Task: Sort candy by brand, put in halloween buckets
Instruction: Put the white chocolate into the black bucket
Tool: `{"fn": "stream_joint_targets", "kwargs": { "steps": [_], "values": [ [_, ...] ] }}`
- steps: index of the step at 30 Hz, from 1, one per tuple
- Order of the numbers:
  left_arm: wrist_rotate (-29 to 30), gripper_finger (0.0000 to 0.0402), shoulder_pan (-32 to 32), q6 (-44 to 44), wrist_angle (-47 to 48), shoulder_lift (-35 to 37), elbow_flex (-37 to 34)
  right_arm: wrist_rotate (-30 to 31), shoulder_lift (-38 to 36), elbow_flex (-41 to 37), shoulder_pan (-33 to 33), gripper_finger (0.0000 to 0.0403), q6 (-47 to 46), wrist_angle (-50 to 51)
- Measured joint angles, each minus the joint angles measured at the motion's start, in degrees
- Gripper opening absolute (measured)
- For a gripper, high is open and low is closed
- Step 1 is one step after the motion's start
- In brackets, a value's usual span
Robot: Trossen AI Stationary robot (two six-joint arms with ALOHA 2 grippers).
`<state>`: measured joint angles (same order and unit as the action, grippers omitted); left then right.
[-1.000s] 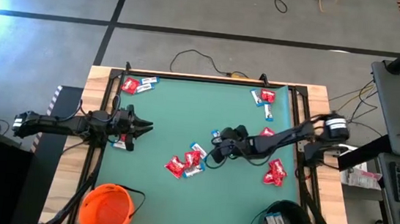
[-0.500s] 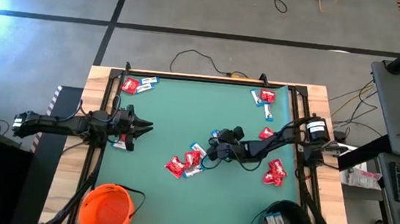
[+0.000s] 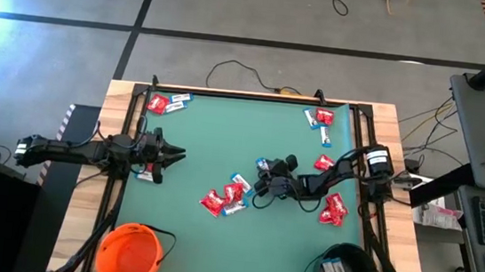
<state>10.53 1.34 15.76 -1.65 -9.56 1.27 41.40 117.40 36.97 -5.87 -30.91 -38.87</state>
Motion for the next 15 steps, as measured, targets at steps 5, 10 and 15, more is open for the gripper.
{"fn": "stream_joint_targets", "kwargs": {
  "steps": [5, 10, 15],
  "values": [
    [0.01, 0.0076, 0.0, 0.0, 0.0, 0.01, 0.0, 0.13, 3.07, 0.04, 0.0, 0.0151, 1.1, -1.34],
    [0.0, 0.0076, 0.0, -0.01, -0.02, 0.0, 0.01, -0.72, 2.69, 0.04, 0.0, 0.0122, 2.65, -1.42],
    [0.0, 0.0076, 0.0, 0.01, -0.02, 0.0, 0.01, -4.1, -2.62, -0.02, 0.34, 0.0108, 7.15, 1.61]
  ]
}}
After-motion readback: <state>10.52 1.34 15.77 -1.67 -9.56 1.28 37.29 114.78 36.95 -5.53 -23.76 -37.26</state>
